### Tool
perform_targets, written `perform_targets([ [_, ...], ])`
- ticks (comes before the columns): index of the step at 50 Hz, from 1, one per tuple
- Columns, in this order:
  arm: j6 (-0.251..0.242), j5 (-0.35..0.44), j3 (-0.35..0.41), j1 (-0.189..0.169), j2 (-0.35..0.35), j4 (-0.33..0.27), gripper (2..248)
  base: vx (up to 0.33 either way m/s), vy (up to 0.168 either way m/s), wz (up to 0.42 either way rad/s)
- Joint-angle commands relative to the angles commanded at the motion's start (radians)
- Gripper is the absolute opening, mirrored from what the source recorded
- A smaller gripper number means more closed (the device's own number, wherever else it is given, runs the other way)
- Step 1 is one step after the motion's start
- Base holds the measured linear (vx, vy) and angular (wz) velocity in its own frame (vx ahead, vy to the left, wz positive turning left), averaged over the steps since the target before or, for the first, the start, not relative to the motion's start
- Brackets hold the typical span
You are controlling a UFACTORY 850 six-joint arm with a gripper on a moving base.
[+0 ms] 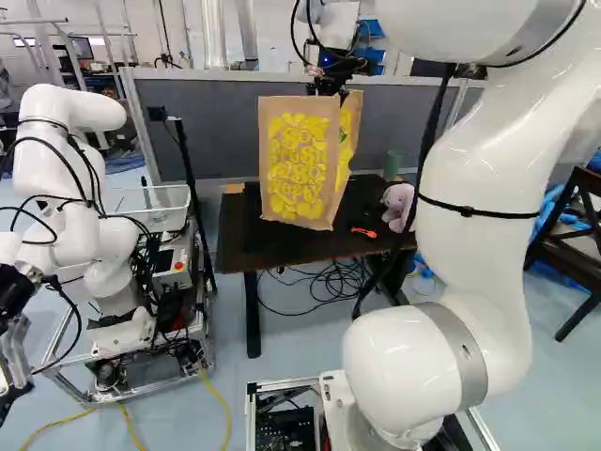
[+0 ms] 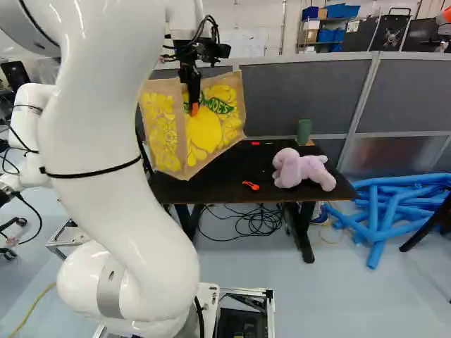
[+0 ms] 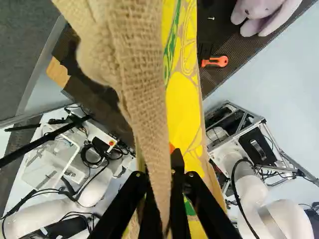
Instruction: Pick up the bag on the ground and place it on the table
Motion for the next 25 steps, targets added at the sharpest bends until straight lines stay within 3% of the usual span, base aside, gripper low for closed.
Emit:
perform_targets([
  [25, 0.000, 0.021, -0.061, -0.019, -0.117, 0.000, 21, 0.000, 0.000, 0.000],
])
